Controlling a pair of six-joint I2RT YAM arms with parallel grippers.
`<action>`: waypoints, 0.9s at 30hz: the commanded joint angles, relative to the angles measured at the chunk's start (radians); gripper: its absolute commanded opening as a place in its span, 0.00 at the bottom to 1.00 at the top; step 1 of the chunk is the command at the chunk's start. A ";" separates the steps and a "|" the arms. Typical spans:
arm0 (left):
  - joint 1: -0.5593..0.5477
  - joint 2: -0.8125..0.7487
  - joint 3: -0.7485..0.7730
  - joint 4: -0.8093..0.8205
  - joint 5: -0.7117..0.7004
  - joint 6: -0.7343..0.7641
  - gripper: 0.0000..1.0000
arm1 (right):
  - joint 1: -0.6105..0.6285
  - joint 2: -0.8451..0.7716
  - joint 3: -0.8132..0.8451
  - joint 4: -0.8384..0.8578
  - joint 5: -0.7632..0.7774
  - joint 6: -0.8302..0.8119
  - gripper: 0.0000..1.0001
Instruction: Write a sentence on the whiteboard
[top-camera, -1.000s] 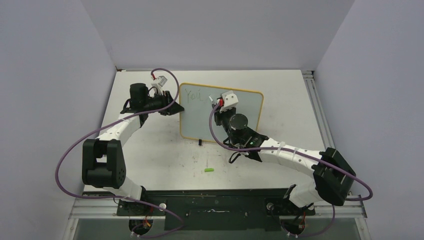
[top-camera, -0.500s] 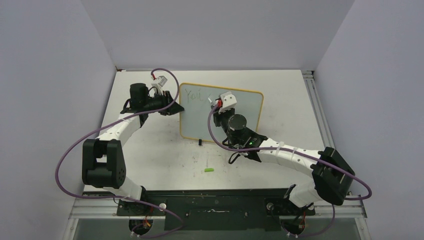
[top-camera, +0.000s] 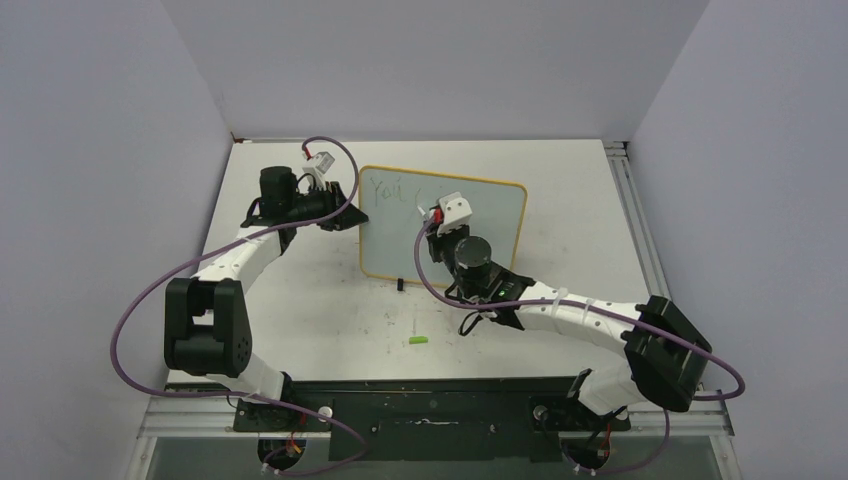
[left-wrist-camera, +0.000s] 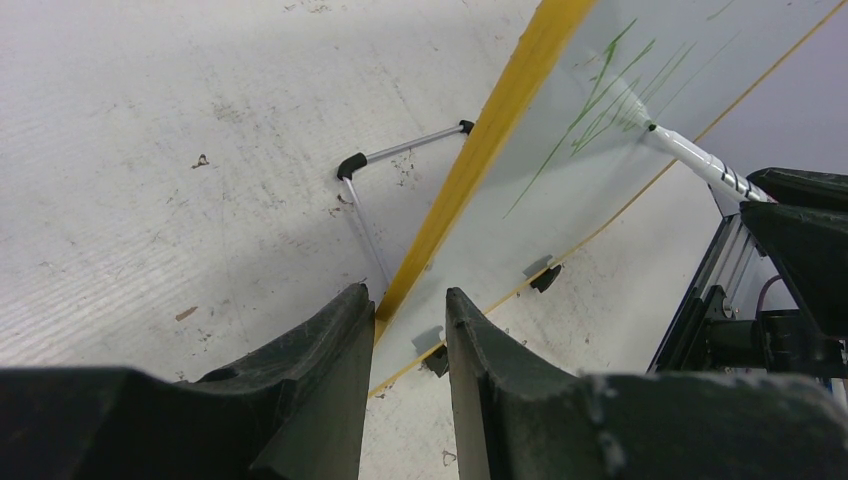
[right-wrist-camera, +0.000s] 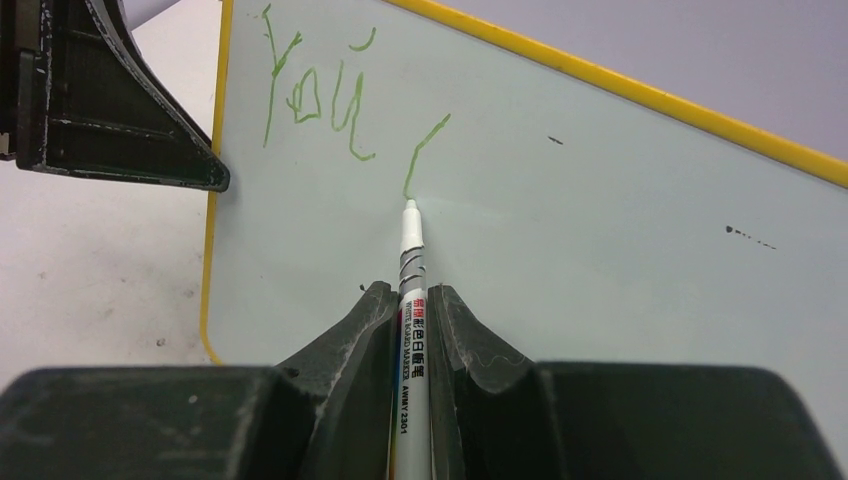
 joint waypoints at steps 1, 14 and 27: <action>-0.011 -0.004 0.034 0.006 0.027 0.012 0.31 | -0.004 -0.045 -0.011 -0.004 0.072 -0.001 0.05; -0.011 -0.003 0.033 0.006 0.024 0.013 0.30 | 0.037 -0.092 -0.011 0.007 0.064 -0.039 0.05; -0.014 -0.003 0.035 0.006 0.020 0.019 0.30 | 0.014 -0.088 -0.010 0.048 0.102 -0.052 0.05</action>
